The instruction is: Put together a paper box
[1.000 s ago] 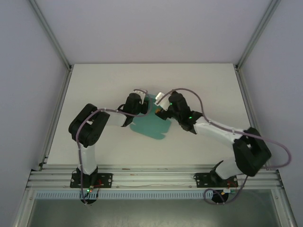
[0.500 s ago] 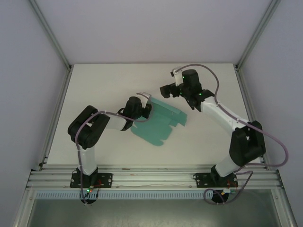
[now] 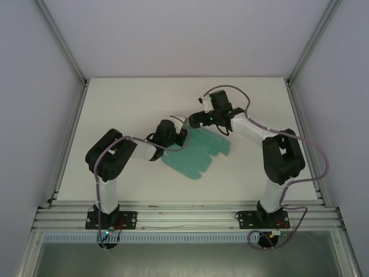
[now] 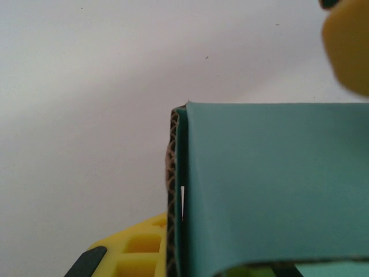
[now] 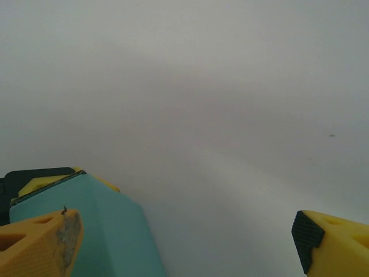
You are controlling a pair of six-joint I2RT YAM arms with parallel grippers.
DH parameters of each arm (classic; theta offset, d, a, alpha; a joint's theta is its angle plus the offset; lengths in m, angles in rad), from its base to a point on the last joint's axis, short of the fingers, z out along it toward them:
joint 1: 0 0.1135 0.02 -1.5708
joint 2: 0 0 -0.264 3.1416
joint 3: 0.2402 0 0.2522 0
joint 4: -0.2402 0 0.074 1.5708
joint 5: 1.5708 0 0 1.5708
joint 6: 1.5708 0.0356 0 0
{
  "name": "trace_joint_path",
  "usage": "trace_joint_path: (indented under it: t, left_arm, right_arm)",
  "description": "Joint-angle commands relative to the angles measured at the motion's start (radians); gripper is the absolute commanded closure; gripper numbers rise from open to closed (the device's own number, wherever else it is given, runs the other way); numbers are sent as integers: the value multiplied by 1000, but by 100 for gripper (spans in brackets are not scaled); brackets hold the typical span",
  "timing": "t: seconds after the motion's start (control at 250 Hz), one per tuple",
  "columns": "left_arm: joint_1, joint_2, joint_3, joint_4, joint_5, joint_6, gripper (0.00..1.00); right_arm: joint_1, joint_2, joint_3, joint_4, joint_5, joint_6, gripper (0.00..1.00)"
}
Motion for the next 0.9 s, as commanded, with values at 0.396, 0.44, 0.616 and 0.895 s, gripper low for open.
trace_joint_path:
  t: [0.396, 0.44, 0.616, 0.895]
  left_arm:
    - [-1, -17, -35, -17, -99, -76, 78]
    - [-1, -30, -39, -19, -104, -81, 74]
    - [0, -81, -47, -14, -125, -79, 64]
    - [4, -104, -34, -63, -162, -57, 69]
  right_arm:
    - [60, 31, -144, 24, 107, 69, 8]
    - [62, 26, -151, 26, 110, 73, 8]
    - [71, -4, -179, 64, 131, 77, 8]
    - [81, -30, -188, 77, 146, 74, 8]
